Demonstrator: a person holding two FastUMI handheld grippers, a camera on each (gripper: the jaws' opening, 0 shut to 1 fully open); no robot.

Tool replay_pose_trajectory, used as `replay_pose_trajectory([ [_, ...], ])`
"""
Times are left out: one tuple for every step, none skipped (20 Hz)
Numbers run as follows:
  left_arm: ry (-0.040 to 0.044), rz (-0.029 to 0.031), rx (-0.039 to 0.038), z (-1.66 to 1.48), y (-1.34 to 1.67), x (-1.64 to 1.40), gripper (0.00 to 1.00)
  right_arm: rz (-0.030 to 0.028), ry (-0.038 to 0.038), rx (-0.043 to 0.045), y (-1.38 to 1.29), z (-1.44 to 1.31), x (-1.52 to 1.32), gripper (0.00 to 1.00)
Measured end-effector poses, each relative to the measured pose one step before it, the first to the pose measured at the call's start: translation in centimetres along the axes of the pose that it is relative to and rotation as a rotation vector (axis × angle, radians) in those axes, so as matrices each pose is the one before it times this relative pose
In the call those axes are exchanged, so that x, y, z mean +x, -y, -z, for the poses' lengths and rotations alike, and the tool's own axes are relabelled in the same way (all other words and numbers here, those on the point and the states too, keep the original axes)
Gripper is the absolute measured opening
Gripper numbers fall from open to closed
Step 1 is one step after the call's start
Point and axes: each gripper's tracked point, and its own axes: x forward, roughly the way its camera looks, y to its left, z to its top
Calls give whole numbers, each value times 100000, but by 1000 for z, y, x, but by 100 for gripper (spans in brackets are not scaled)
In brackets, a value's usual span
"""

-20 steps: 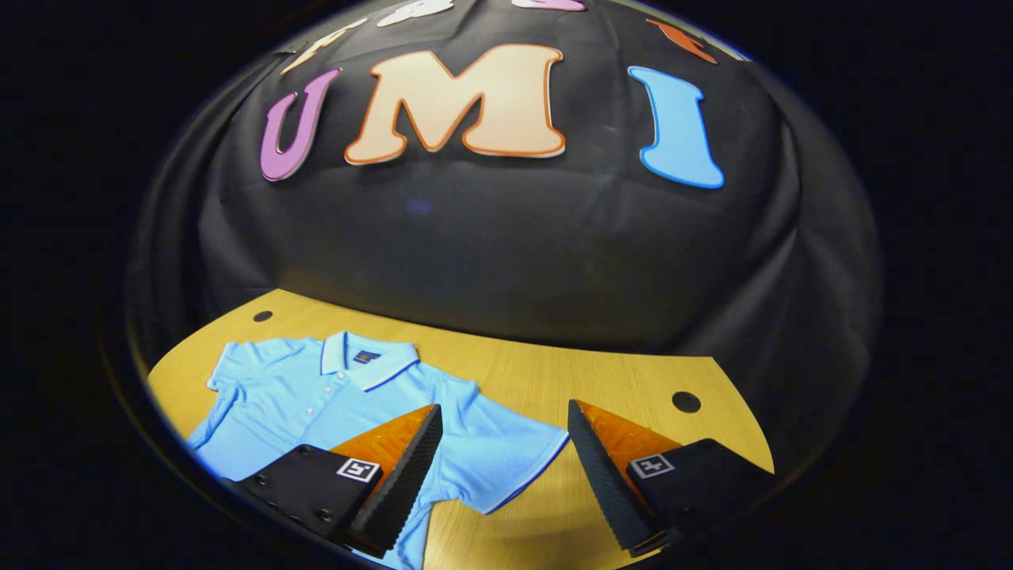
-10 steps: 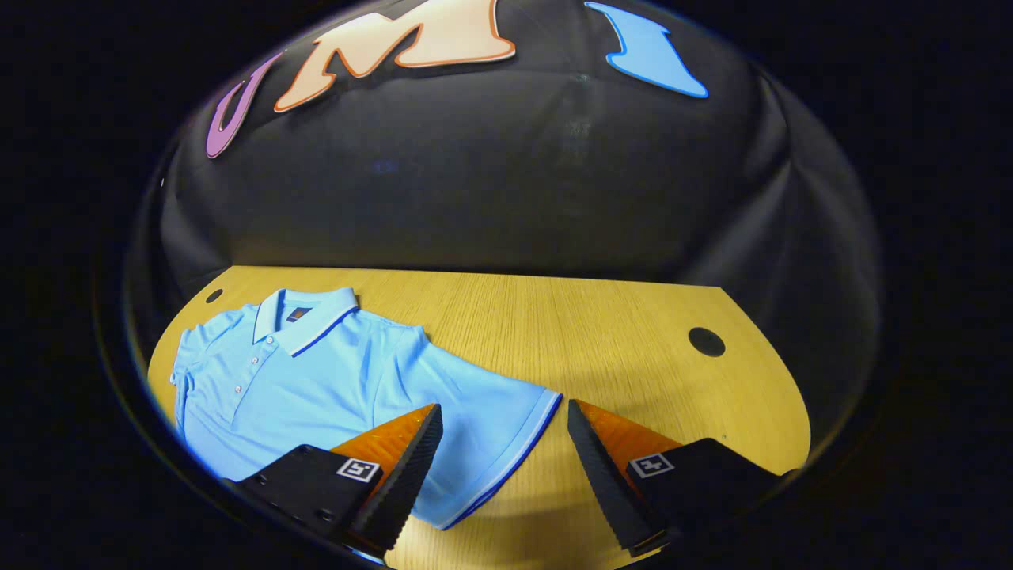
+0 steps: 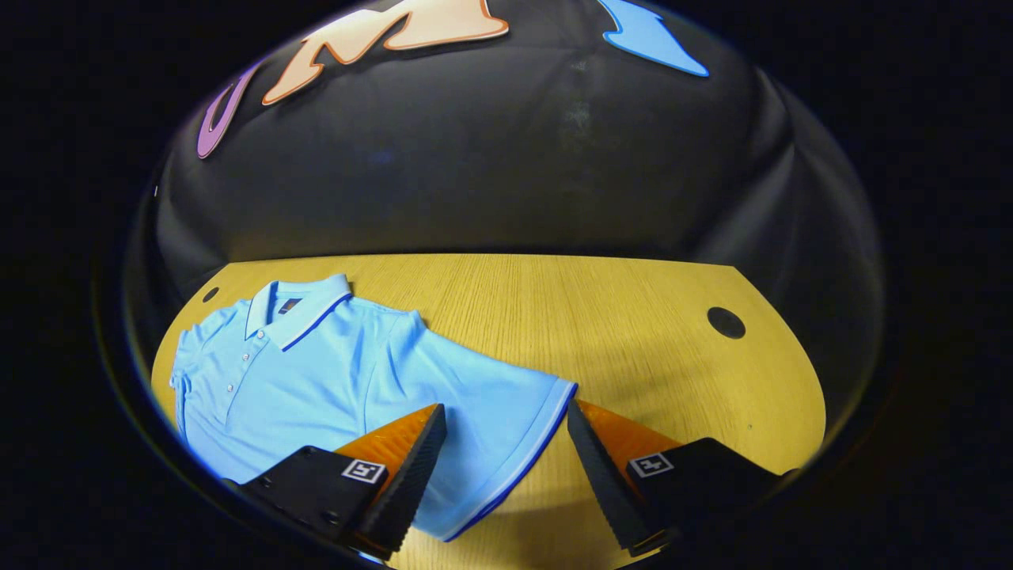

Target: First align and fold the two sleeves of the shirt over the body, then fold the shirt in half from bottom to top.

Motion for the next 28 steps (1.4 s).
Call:
replay_pose_trajectory([
  [15,1,-18,-29,-5,-3,95,25,98,94,80,-63,14,92],
  [8,5,32,50,46,-22,95,-221,-178,269,-35,-4,45,92],
  [-25,-2,-1,-33,-19,-5,95,-1171,-468,567,-245,143,-64,92],
  [22,1,5,-7,23,-20,95,-675,-634,741,-126,87,-88,89],
  [-5,-5,40,-41,58,55,95,-395,394,-328,-90,-32,134,80],
  [-7,14,59,42,10,-24,95,-1150,123,-460,-264,42,-31,78],
  [20,-15,69,-83,-81,-29,95,-883,376,-729,-311,33,-62,69],
  [53,-11,106,90,39,34,95,-1192,422,-601,-398,-63,11,63],
  [30,4,81,-3,-4,17,95,-934,-157,318,-411,16,-74,52],
  [22,-24,118,-46,-49,-46,95,-469,-261,630,-304,47,-15,43],
  [8,41,194,-18,70,56,95,532,-337,282,-63,64,22,27],
  [-111,7,63,33,34,58,96,942,-333,-42,138,-21,-23,19],
  [117,-17,-71,-38,9,59,95,1165,-44,-1021,128,-54,-243,12],
  [31,5,-105,-26,-69,-128,96,2014,1000,-1212,426,-414,-158,12],
  [-32,18,9,93,7,1,95,-678,1086,245,-390,-532,-441,5],
  [-91,42,-36,-8,-4,4,95,-74,1537,-216,-175,-558,-331,5],
  [5,23,-247,-12,-29,-53,95,274,1639,-1040,-116,-541,-311,3],
  [96,6,-239,3,-69,-109,96,-182,1032,-1087,-271,-567,-425,5],
  [-31,8,-23,-6,41,-40,95,200,973,-1110,-222,-451,-457,4],
  [-18,31,125,103,55,58,95,-225,1200,-644,-335,-563,-348,5],
  [122,-20,137,-36,-78,-48,95,-453,1102,-212,-513,-459,-380,5],
  [-83,9,70,-19,-47,24,95,-1150,1235,-257,-729,-504,-438,5],
  [9,-30,-10,-74,-27,-12,95,-1321,1167,-523,-819,-348,-375,4],
  [39,-8,-23,18,96,46,95,-1801,1183,-1020,-940,-414,-383,4],
  [-71,-4,-18,-38,30,66,95,-2311,1736,-1288,-1152,-428,-433,4],
  [46,-6,-42,5,-60,25,95,-2532,1942,-1023,-1347,-512,-267,4],
  [-90,-16,-93,33,-15,-33,96,-3292,1181,-220,-1725,-141,-26,4],
  [37,18,-102,-21,61,-15,95,-4024,29,440,-1931,33,19,5],
])
